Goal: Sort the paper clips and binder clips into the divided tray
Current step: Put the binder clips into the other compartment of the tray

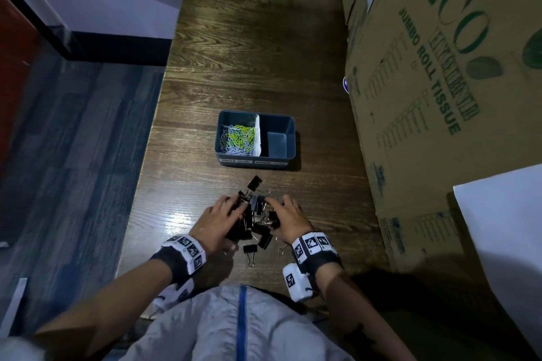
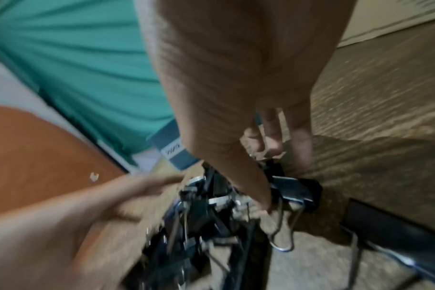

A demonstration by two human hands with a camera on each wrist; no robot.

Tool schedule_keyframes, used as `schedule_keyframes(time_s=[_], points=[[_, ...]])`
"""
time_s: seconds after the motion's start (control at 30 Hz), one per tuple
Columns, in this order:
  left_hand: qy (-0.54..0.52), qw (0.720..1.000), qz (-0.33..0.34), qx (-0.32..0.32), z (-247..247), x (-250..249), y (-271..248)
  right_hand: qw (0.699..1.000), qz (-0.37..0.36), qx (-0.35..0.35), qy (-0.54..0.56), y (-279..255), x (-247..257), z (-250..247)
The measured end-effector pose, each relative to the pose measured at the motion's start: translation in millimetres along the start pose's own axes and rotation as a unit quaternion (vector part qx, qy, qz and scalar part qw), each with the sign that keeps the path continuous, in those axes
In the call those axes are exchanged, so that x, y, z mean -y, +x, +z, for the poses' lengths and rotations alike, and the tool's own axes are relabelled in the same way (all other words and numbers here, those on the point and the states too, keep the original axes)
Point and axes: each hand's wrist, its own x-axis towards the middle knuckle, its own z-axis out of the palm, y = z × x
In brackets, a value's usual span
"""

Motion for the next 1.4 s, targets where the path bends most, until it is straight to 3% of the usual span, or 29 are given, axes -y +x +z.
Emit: schedule_keyframes(time_s=[0.1, 0.17, 0.23, 0.37, 0.47, 0.73, 1.03, 1.27, 1.4], points=[[0.020, 0.996, -0.080, -0.015, 4, 14, -22, 0.998, 0.050, 0.016, 0.027, 1, -7, -5], [-0.032, 0.990, -0.136, -0.009, 12, 20, -30, 0.997, 0.064, 0.033, 0.018, 3, -6, -7], [-0.095, 0.984, -0.150, -0.005, 20, 18, -31, 0.998, 0.045, 0.048, -0.006, 5, 2, -5], [-0.144, 0.983, -0.113, -0.021, 31, 7, -11, 0.997, -0.020, 0.059, -0.050, 5, 27, -1], [-0.117, 0.987, -0.104, -0.023, 26, 5, 2, 0.998, -0.039, 0.019, -0.041, 7, 35, 7], [-0.087, 0.987, -0.125, -0.044, 8, 11, 9, 0.995, -0.044, -0.069, 0.050, 6, 24, 12], [-0.142, 0.973, -0.118, -0.135, -9, 6, 0, 0.991, -0.002, -0.086, 0.106, -6, 14, -14], [-0.176, 0.956, -0.030, -0.234, -81, -23, 16, 0.971, 0.031, -0.165, 0.170, -12, 11, -43], [-0.258, 0.921, -0.027, -0.291, -147, -41, 62, 0.955, 0.014, -0.216, 0.203, -2, 17, -68]])
